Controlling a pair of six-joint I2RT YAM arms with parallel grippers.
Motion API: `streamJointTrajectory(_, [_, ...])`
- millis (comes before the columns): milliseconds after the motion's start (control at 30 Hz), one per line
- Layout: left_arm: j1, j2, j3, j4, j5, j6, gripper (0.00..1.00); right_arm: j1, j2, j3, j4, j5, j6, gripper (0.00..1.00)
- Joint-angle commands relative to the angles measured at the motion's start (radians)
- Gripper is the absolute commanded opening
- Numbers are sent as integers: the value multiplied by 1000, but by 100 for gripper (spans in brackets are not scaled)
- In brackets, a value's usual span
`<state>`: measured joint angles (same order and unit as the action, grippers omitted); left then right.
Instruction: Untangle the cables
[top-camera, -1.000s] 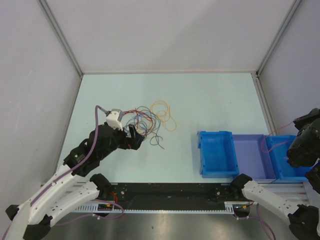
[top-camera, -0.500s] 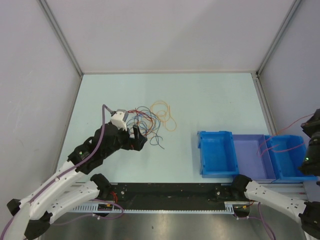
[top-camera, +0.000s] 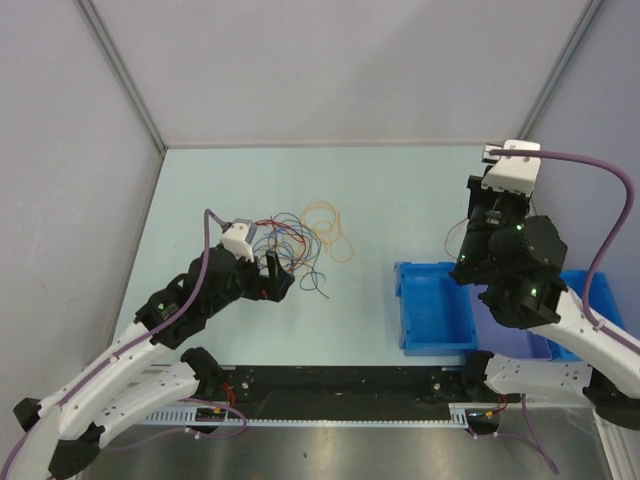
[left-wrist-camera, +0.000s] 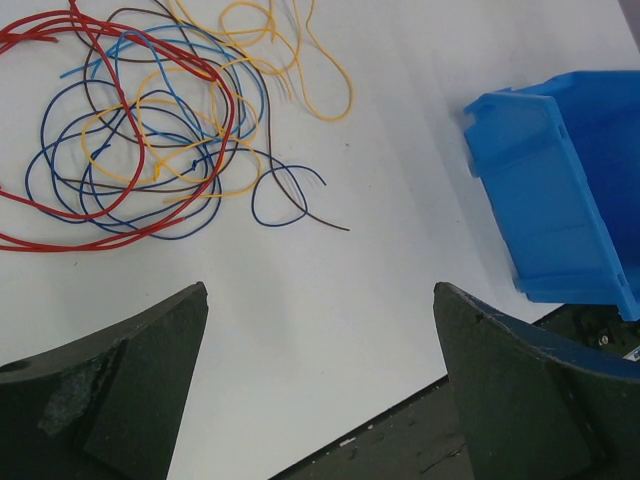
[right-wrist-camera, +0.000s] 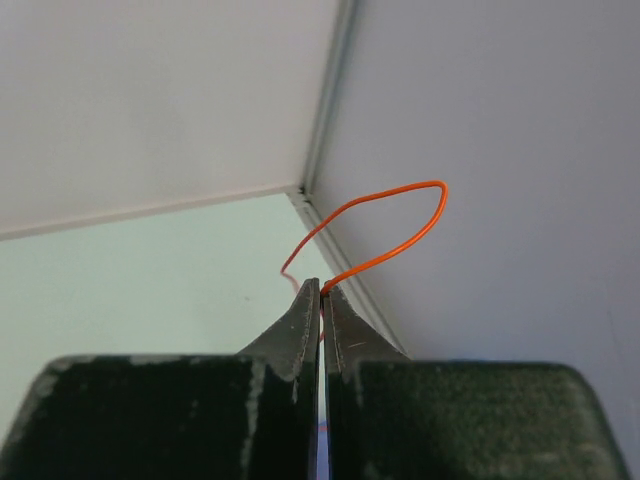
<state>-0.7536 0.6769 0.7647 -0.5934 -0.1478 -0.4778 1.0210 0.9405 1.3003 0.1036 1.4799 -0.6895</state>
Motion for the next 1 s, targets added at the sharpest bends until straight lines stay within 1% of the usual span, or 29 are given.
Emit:
streamJointTrajectory(0, [-9,-20,-8,21,-4,7,100,154,-42,19,310,283,-159,0])
streamJointTrajectory(33, [-10,-23,-8,24,-6,5,100,187,-49,20,324,283,-159,0])
streamJointTrajectory(67, [-9,-26,-8,24,-7,5,100,248,-52,20,338,283,-159,0])
streamJointTrajectory(167, [-9,-28,-11,29,-6,5,100,353,-62,20,378,281,-140,0])
streamJointTrajectory(200, [-9,-28,-11,29,-4,5,100,422,-60,20,395,283,-136,0])
streamJointTrajectory(233, [-10,-28,-10,32,-3,5,100,456,-59,22,404,281,-137,0])
streamJointTrajectory(300, [-9,-28,-10,33,1,5,100,510,-23,27,427,284,-192,0])
streamJointTrajectory(333, [-9,-28,-10,37,1,7,100,498,1,31,427,284,-221,0])
streamJointTrajectory(367, [-10,-28,-10,38,2,7,100,478,68,37,427,287,-252,0])
streamJointTrajectory(433, [-9,-30,-11,41,5,10,100,382,134,37,427,287,-324,0])
streamJointTrajectory(500, [-9,-30,-8,40,5,10,100,329,228,42,430,287,-366,0])
streamJointTrajectory(533, [-9,-33,-8,37,5,10,100,280,259,43,432,286,-402,0])
streamJointTrajectory(600, [-9,-40,-10,33,2,7,100,231,315,45,442,286,-433,0])
streamJointTrajectory(633, [-9,-45,-11,30,2,4,100,165,328,44,443,286,-450,0])
streamJointTrajectory(667, [-9,-56,-15,32,2,4,100,134,336,44,446,286,-484,0])
streamJointTrajectory(733, [-10,-63,-16,35,4,4,100,61,336,44,504,284,-534,0])
streamJointTrajectory(767, [-10,-63,-16,37,5,4,100,-2,328,44,543,284,-612,0])
streamJointTrajectory(800, [-10,-60,-16,38,13,5,100,-27,319,44,688,283,-671,0])
streamJointTrajectory(867, [-10,-54,-16,43,20,8,100,-86,299,45,870,281,-804,0])
streamJointTrajectory(967, [-10,-40,-13,47,31,11,100,-154,342,34,890,280,-896,0])
